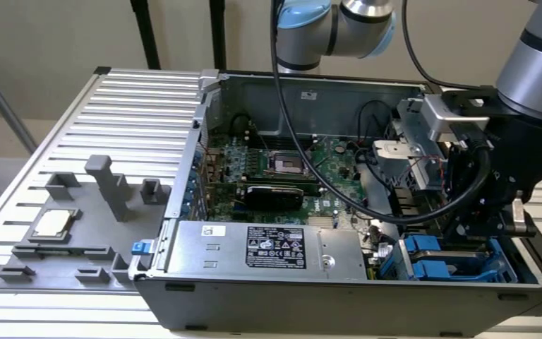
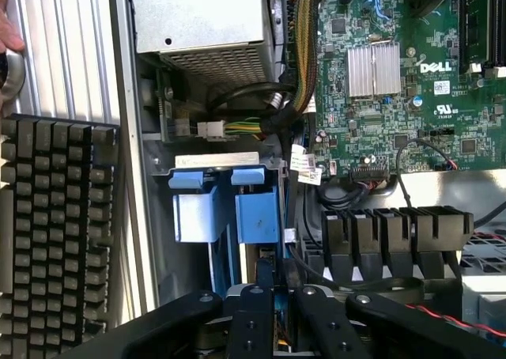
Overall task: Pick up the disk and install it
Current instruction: 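Insert the second disk wire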
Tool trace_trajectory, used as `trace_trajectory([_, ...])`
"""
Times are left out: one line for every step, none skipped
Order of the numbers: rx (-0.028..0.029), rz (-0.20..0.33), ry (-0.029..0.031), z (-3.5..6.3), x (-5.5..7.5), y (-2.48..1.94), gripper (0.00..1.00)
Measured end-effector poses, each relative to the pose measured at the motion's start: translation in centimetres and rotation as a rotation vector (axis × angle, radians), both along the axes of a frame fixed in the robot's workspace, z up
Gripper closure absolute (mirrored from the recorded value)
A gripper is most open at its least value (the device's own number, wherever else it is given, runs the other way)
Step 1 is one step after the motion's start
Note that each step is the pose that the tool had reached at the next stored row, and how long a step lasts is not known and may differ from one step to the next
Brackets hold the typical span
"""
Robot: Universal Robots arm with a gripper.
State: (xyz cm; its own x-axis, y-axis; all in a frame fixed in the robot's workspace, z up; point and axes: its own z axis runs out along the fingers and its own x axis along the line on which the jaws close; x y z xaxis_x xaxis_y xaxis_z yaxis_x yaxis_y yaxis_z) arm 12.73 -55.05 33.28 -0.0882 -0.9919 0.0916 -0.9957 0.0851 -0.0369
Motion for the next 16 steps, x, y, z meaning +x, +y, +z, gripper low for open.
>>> trace_trajectory([0.0004,0.000,0.0000,-0.03,0.00,0.00,0.84])
trace_trajectory([0.0005,0.000,0.0000,-0.03,0.00,0.00,0.84])
trace_trajectory([0.0007,0.000,0.0000,0.00,0.00,0.00,0.84])
trace_trajectory([0.0010,0.000,0.0000,0.05,0.00,0.01,0.84])
trace_trajectory([0.0015,0.000,0.0002,0.11,0.00,0.01,0.84])
trace_trajectory([0.0017,0.000,0.0004,0.17,0.00,0.00,0.84])
trace_trajectory([0.0017,0.000,0.0005,0.23,0.00,0.00,0.84])
trace_trajectory([0.0013,0.000,0.0005,0.26,0.00,-0.01,0.84])
trace_trajectory([0.0010,0.000,0.0002,0.29,0.02,-0.01,0.84])
trace_trajectory([0.0008,0.000,0.0005,0.31,0.02,-0.01,0.82])
trace_trajectory([0.0009,0.000,0.0006,0.33,0.01,-0.01,0.76])
trace_trajectory([0.0007,0.000,0.0006,0.37,-0.01,-0.02,0.70])
trace_trajectory([0.0007,0.000,0.0007,0.41,-0.05,-0.02,0.70])
trace_trajectory([0.0007,0.000,0.0007,0.45,-0.12,-0.02,0.64])
trace_trajectory([0.0007,0.000,0.0006,0.49,-0.27,-0.02,0.64])
trace_trajectory([0.0007,0.000,0.0007,0.52,-0.48,-0.02,0.64])
